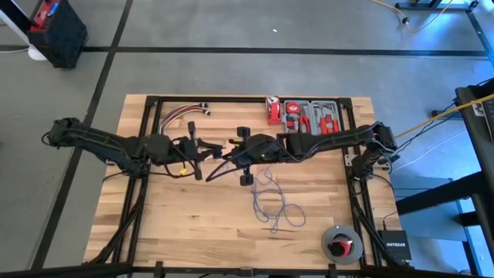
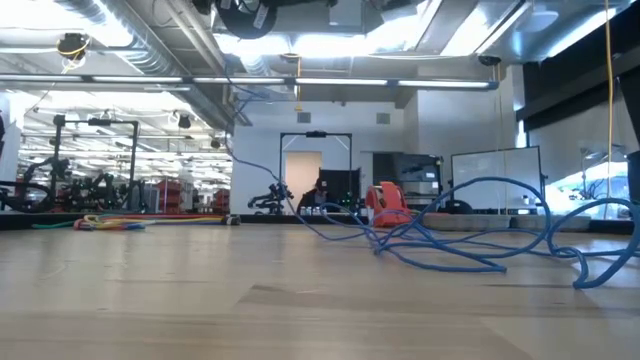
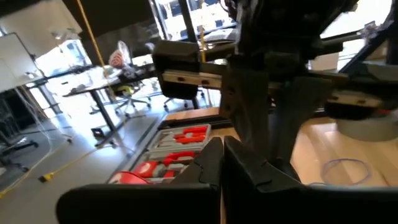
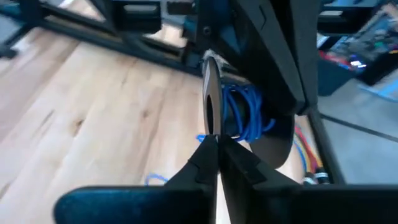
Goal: Coil cords
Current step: Uncoil the blue wire from the black spool
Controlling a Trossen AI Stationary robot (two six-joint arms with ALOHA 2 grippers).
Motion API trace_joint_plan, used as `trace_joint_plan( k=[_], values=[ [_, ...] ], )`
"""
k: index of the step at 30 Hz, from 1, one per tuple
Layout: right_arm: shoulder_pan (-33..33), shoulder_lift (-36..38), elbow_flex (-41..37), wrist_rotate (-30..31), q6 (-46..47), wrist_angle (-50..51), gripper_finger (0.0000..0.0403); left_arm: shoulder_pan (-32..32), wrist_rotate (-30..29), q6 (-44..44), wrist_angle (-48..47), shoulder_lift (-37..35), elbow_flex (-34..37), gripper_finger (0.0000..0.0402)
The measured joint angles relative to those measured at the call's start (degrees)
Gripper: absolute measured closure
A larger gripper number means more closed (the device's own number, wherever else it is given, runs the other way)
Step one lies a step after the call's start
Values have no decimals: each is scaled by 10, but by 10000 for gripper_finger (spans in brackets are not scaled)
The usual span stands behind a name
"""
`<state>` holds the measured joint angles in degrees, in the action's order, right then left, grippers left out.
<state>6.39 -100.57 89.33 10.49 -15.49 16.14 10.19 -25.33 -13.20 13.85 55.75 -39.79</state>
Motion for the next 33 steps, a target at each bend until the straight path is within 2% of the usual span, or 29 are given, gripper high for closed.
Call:
trace_joint_plan(
  k=[3, 9, 11, 13, 17, 23, 28, 30, 33],
  values=[
    [0, 4, 16, -15, 0, 52, 395, 1, 4, 5, -3, 1, 0, 396],
    [0, 36, 16, 14, 7, 147, 397, 18, -4, -3, 3, -14, 0, 396],
    [0, 45, 16, 8, 10, 172, 396, 29, -3, 22, -6, -18, -1, 396],
    [0, 51, 16, -29, 11, 200, 395, 40, -2, 63, -39, -20, -1, 396],
    [5, 60, 16, -122, 11, 244, 398, 44, -1, 80, -69, -19, 0, 387],
    [30, 63, 16, -238, 18, 256, 399, 44, -2, 94, -67, -19, 0, 326],
    [54, 63, 16, -384, 2, 225, 398, 44, -2, 89, -69, -17, 0, 279],
    [65, 61, 16, -407, -6, 202, 398, 44, -2, 89, -69, -18, 0, 269],
    [77, 59, 16, -403, -17, 199, 399, 44, -1, 87, -70, -18, 0, 262]
  ],
)
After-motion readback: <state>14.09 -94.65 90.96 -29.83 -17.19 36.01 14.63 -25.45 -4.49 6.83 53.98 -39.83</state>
